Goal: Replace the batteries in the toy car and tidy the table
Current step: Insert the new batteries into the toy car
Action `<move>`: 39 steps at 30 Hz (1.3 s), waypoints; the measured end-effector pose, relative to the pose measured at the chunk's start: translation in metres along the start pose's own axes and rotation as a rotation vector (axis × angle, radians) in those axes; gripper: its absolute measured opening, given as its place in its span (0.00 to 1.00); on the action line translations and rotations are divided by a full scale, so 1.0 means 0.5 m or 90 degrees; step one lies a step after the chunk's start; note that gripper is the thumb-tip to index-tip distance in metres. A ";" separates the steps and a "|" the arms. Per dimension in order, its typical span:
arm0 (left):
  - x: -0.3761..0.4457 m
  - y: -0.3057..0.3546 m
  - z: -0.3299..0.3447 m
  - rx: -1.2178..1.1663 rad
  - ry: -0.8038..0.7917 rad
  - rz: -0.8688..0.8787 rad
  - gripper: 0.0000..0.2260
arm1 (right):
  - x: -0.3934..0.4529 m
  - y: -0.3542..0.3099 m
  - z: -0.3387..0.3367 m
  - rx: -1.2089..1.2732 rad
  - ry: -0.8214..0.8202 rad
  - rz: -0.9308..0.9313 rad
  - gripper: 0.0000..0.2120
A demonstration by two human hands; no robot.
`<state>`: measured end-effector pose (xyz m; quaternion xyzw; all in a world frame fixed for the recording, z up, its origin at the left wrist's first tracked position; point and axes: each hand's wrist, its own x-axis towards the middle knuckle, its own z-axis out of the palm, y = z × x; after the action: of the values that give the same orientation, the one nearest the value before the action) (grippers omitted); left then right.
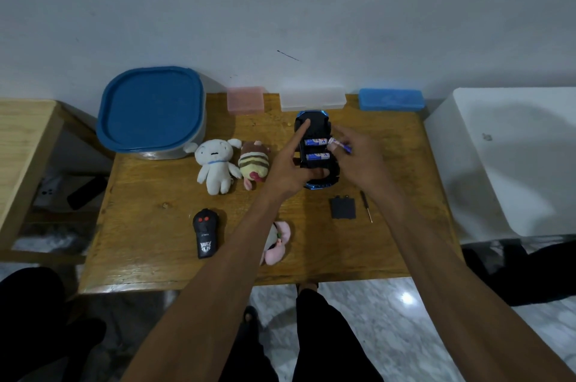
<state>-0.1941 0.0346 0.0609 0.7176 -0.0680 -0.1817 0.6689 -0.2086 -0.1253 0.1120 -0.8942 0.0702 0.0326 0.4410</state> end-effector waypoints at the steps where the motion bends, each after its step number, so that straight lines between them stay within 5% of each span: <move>1: -0.001 -0.001 -0.001 0.001 0.000 0.003 0.46 | -0.001 0.001 0.000 0.008 0.002 0.004 0.22; 13: -0.007 -0.005 -0.015 0.024 0.008 0.008 0.46 | -0.002 -0.038 0.012 0.117 0.077 -0.062 0.12; 23: -0.012 -0.007 -0.018 -0.010 -0.034 -0.009 0.44 | 0.001 -0.029 0.043 -0.152 0.013 -0.324 0.11; 39: -0.006 0.006 -0.019 0.005 -0.032 -0.013 0.45 | 0.030 0.002 0.021 -0.325 0.005 -0.317 0.06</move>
<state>-0.1930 0.0442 0.0645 0.7162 -0.0778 -0.2063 0.6621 -0.1940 -0.1193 0.1030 -0.9653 -0.1585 -0.0626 0.1978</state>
